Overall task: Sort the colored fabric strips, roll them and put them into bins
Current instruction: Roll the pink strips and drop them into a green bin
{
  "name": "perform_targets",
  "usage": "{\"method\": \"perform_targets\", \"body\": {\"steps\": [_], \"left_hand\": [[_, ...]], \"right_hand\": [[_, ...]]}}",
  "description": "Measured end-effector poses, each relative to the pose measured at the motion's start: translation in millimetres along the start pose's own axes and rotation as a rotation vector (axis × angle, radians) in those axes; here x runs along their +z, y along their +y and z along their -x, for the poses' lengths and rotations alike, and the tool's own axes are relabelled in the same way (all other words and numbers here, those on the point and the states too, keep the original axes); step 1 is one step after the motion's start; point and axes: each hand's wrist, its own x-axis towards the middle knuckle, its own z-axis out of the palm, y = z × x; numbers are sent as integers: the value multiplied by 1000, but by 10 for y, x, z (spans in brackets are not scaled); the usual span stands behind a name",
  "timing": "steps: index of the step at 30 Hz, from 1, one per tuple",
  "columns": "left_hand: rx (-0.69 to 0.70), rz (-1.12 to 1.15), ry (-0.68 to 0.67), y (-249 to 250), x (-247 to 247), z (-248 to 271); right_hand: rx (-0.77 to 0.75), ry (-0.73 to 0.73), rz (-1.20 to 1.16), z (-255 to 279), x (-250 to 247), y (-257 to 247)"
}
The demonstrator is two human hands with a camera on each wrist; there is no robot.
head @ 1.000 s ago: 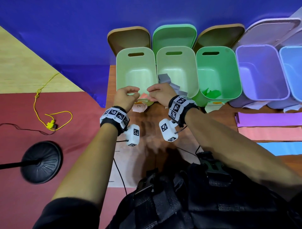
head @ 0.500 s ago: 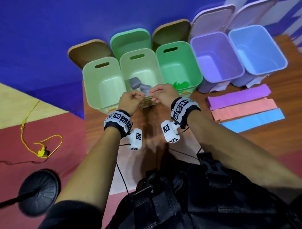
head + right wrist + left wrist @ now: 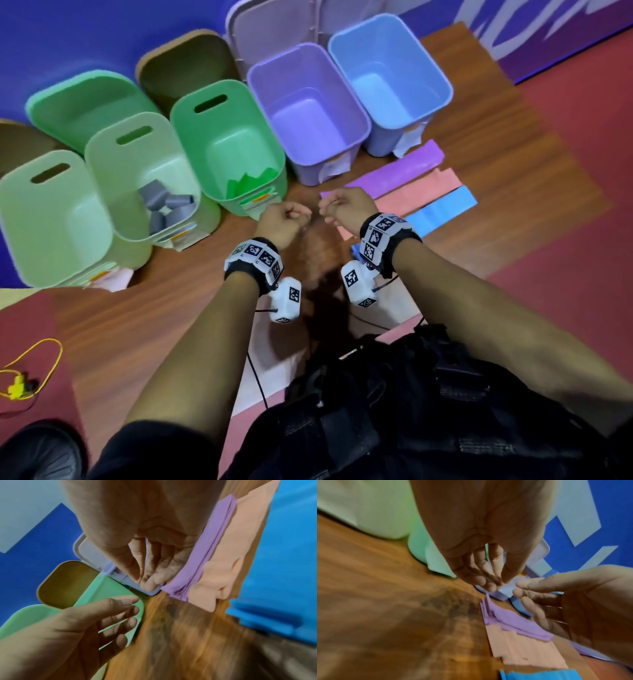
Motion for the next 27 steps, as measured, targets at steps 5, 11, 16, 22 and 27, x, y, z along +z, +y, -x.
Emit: {"method": "perform_targets", "body": {"steps": [5, 11, 16, 22, 27], "left_hand": [[-50, 22, -36, -40, 541, -259], [-149, 107, -97, -150, 870, -309], [-198, 111, -95, -188, 886, -327], [-158, 32, -54, -216, 880, -385], [-186, -2, -97, -124, 913, -407]], "right_hand": [[42, -10, 77, -205, -361, 334], [89, -44, 126, -333, -483, 588], [107, -95, 180, -396, -433, 693], [193, -81, 79, -448, -366, 679], [182, -107, 63, -435, -359, 756]]}}
